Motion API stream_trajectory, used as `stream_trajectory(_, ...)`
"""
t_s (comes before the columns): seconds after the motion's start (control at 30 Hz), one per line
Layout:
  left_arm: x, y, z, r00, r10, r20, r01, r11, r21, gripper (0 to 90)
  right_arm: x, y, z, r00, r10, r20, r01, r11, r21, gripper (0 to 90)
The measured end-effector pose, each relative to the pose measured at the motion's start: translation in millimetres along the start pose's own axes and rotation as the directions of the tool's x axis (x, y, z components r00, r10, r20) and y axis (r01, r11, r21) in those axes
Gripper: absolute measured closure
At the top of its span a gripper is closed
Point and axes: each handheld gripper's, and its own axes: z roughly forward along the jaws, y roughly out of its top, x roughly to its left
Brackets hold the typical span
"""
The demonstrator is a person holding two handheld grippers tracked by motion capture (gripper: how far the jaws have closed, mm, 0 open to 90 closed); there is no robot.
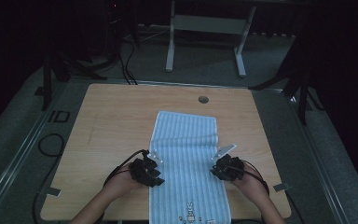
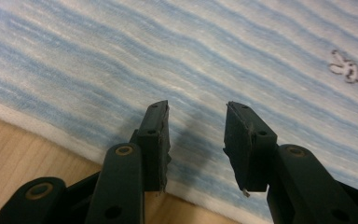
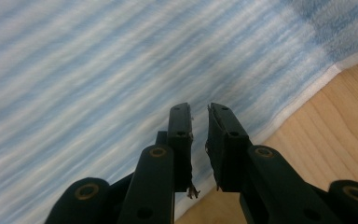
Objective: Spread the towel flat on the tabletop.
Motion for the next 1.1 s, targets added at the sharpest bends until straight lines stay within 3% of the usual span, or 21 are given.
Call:
stream_trajectory(0.17, 1.2, -0.6, 5.0, 1.0, -0.004, 0.005, 0.004, 0.9998, 0.017, 59.7, -0.5, -5.4, 14.7, 1.0, 0.009, -0.003, -0.009, 0.999, 0.034, 78.0)
stream_trajectory(0.2, 0.6, -1.0, 5.3, 1.0, -0.002, 0.002, 0.001, 0.9997, 0.023, 59.7, 0.3, -7.2, 14.2, 0.9999, 0.011, -0.002, -0.011, 1.0, 0.021, 78.0)
stream_trajectory(0.33, -2.7, -1.8, 4.9, 0.9999, 0.006, 0.011, -0.006, 0.9994, 0.034, 59.7, 5.6, -15.5, 8.8, 0.9996, 0.019, -0.019, -0.019, 0.999, 0.037, 77.3)
stream_trajectory(0.47, -8.2, 0.4, 1.6, 0.9995, 0.03, 0.009, -0.03, 0.9988, 0.039, 57.9, 11.5, -19.6, 1.7, 0.9971, -0.003, -0.075, 0.008, 0.997, 0.076, 75.8)
stream_trajectory(0.6, -7.0, 7.0, -6.6, 0.9991, 0.041, -0.009, -0.041, 0.999, 0.018, 57.6, 7.3, -16.7, -11.0, 0.9974, 0.006, -0.072, -0.004, 0.999, 0.032, 76.0)
stream_trajectory(0.63, -0.1, 15.5, -12.5, 0.9989, 0.031, -0.035, -0.031, 0.9995, 0.006, 57.6, 3.7, -13.7, -15.7, 0.9986, 0.013, -0.052, -0.012, 1.0, 0.016, 76.3)
stream_trajectory(0.67, 3.6, 19.6, -14.1, 0.9984, 0.031, -0.047, -0.031, 0.9995, 0.003, 57.7, -8.4, -3.4, -23.9, 0.9997, 0.023, -0.004, -0.023, 1.0, -0.008, 77.7)
stream_trajectory(0.8, 19.1, 36.1, -15.9, 0.9952, 0.016, -0.097, -0.017, 0.9999, -0.003, 57.7, -35.8, 15.0, -25.3, 0.997, 0.063, 0.044, -0.062, 0.998, -0.025, 89.6)
stream_trajectory(0.9, 30.5, 46.3, -10.9, 0.9891, 0.014, -0.146, -0.012, 0.9998, 0.017, 57.8, -50.8, 28.3, -16.1, 0.9953, 0.08, 0.055, -0.079, 0.997, -0.014, 89.8)
stream_trajectory(1.1, 57.4, 59.5, 3.1, 0.9849, -0.024, -0.171, 0.028, 0.9994, 0.022, 57.6, -68.8, 52.5, 12.9, 0.9885, 0.13, 0.078, -0.129, 0.992, -0.015, 89.2)
